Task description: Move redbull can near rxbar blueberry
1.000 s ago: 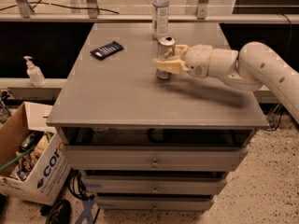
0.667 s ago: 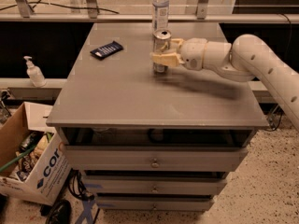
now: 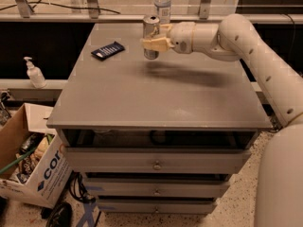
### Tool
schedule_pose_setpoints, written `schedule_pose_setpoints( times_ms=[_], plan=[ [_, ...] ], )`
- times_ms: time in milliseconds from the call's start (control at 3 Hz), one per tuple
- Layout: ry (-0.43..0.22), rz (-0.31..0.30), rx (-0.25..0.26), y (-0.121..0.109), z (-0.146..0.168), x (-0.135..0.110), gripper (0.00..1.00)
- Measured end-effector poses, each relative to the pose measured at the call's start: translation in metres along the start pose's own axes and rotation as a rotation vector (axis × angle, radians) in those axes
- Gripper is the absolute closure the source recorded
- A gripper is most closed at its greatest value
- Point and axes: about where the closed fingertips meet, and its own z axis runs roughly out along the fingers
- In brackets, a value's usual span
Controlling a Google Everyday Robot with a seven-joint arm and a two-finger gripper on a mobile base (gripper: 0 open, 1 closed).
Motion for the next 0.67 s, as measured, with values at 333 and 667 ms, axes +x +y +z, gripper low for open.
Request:
schedule_pose_setpoints(
  times_ms=[333,667],
  plan=[
    [0.029,-0.005,-0.004,-0.003,0.025,-0.019,1.00],
    [0.048,-0.006,0.032,0.003,0.048,-0.034,1.00]
  ],
)
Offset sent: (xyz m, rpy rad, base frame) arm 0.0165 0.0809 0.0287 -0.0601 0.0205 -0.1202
